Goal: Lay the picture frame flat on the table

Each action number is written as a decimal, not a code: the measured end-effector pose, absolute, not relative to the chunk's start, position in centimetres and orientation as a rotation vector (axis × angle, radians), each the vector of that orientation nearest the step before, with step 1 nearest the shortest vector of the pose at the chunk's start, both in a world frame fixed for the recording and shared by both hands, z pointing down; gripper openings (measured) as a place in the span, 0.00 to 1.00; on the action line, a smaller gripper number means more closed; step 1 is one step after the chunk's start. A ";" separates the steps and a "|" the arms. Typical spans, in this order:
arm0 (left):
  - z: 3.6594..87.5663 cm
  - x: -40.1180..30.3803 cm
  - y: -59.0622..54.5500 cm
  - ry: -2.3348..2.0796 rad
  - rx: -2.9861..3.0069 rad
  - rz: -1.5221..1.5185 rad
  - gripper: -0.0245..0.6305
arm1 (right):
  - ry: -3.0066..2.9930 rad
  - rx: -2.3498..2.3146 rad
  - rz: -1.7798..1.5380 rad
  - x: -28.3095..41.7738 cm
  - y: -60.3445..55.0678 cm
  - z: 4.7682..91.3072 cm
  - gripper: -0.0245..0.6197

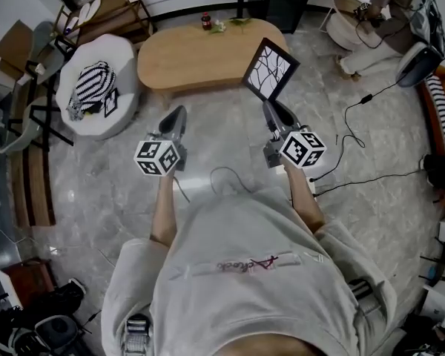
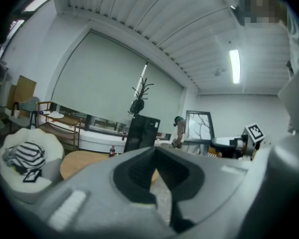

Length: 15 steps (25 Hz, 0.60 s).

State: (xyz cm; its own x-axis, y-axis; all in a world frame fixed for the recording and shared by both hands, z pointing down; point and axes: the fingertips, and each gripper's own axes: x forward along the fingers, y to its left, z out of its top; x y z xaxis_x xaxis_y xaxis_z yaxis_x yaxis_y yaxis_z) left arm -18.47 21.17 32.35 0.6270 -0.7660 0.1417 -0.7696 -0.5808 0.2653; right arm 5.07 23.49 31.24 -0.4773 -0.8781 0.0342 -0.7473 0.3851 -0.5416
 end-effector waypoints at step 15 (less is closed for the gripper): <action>34.4 -17.8 18.0 -1.185 2.570 0.031 0.04 | 2.366 -1.468 -0.728 5.1 20.9 33.2 0.14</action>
State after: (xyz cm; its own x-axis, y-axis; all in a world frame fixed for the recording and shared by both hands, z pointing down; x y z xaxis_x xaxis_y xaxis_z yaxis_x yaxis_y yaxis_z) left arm -17.83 17.98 34.37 0.6574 -0.7389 0.1477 -0.7456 -0.6095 0.2693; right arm 5.12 20.92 33.19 -0.4541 -0.8901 0.0389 -0.7581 0.3631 -0.5416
